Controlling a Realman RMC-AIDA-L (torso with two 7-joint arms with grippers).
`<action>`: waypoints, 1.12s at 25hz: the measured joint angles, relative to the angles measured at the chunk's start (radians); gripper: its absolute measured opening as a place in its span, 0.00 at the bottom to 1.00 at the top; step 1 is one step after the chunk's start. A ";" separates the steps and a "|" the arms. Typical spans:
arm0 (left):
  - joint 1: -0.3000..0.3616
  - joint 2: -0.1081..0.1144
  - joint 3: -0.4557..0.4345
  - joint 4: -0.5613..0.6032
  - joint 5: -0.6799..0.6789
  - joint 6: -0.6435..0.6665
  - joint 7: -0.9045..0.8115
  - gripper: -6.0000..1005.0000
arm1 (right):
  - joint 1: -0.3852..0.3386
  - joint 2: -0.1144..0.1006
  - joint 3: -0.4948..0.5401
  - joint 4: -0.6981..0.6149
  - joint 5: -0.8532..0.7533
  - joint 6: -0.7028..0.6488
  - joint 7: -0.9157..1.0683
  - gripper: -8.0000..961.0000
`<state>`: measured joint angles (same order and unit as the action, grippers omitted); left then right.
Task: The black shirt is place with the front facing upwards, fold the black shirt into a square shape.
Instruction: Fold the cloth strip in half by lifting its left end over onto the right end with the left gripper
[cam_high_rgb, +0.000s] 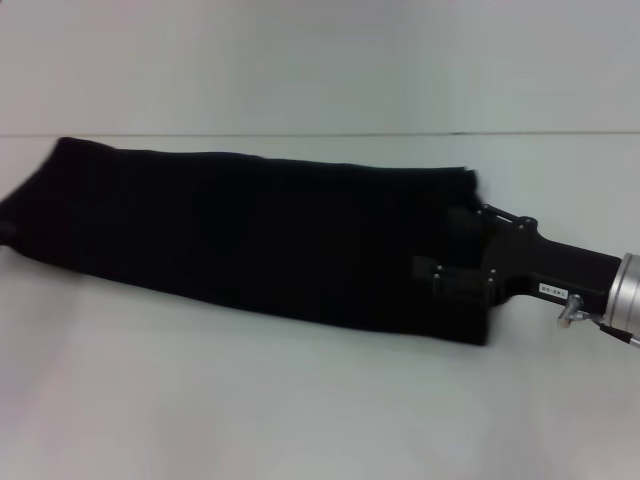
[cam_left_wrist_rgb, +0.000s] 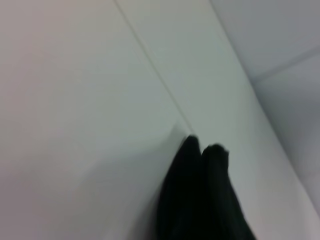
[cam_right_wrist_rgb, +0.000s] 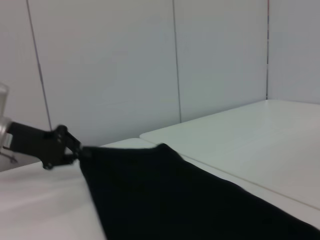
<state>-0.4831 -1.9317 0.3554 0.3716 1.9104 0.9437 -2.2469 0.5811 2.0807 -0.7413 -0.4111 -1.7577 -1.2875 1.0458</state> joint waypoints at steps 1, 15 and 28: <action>0.006 0.007 -0.020 0.010 0.000 0.004 -0.002 0.02 | -0.003 -0.001 0.002 0.000 0.000 0.000 0.000 0.98; -0.100 0.024 -0.082 0.024 -0.042 0.168 0.005 0.03 | -0.058 -0.004 0.026 0.010 -0.001 0.010 0.002 0.98; -0.452 -0.155 0.237 0.024 -0.044 0.209 0.023 0.04 | -0.121 -0.001 0.067 0.013 -0.004 0.019 0.001 0.98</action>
<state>-0.9350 -2.0867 0.5925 0.3959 1.8663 1.1530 -2.2241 0.4600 2.0798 -0.6744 -0.3984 -1.7622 -1.2690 1.0468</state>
